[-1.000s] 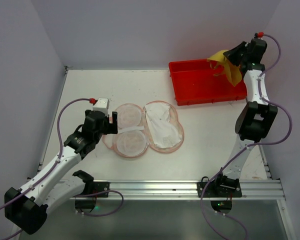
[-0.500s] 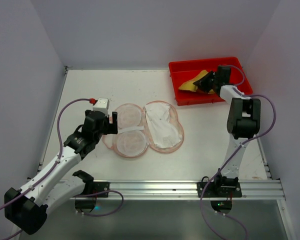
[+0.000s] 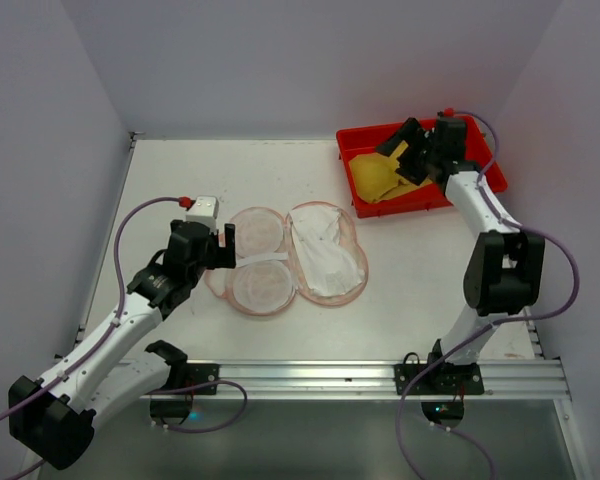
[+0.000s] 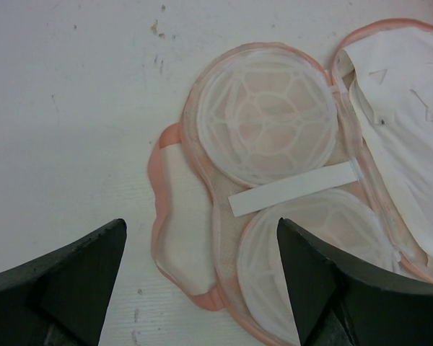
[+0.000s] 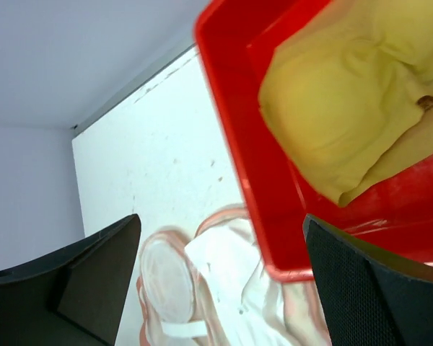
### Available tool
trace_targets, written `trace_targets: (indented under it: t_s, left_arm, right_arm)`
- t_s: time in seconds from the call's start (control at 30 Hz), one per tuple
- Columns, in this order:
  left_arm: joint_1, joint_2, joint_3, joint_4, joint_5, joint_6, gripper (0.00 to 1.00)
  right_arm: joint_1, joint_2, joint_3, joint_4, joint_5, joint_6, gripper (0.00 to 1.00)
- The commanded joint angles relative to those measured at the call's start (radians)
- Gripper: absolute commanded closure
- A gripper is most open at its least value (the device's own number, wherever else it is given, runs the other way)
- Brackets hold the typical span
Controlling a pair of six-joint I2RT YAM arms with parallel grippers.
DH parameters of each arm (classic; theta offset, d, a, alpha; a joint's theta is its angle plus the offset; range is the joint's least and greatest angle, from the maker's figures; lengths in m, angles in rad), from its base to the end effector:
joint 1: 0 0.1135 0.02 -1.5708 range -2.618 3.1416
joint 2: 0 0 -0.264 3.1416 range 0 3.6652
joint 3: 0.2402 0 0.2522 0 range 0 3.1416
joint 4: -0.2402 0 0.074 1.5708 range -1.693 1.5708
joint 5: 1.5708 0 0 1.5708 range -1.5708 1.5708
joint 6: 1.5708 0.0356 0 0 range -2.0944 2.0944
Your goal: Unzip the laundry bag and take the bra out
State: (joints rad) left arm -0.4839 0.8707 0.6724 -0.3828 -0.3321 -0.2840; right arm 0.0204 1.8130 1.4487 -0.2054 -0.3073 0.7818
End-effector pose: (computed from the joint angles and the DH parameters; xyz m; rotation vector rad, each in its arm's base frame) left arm 0.1752 -0.0790 0.2669 0.0207 2.1179 -0.0986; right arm 0.4242 0.0194 0.2804 0.6472 2.1209 0.7869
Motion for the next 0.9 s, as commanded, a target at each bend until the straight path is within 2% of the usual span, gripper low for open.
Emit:
trace_targets:
  t_s: [0.0, 0.2, 0.23, 0.37, 0.57, 0.87]
  left_arm:
    - [0.005, -0.012, -0.002, 0.025, 0.018, 0.014, 0.11]
    - [0.005, -0.021, -0.004, 0.024, 0.005, 0.011, 0.11]
    - [0.005, -0.022, -0.004, 0.024, 0.005, 0.011, 0.11]
    - [0.005, -0.024, -0.005, 0.024, 0.010, 0.008, 0.11]
    - [0.007, -0.021, -0.004, 0.021, 0.007, 0.009, 0.11]
    - [0.005, -0.019, -0.004, 0.021, -0.004, 0.009, 0.11]
  right_arm:
    - [0.055, -0.153, -0.040, -0.084, 0.056, -0.110, 0.04]
    - [0.206, -0.303, -0.322, -0.048, 0.108, -0.157, 0.05]
    - [0.226, -0.311, -0.402, -0.025, 0.103, -0.153, 0.05]
    - [0.343, -0.324, -0.553, 0.037, 0.108, -0.157, 0.05]
    - [0.492, -0.281, -0.620, 0.015, 0.115, -0.145, 0.05]
    - [0.651, -0.238, -0.564, -0.017, 0.043, -0.095, 0.05]
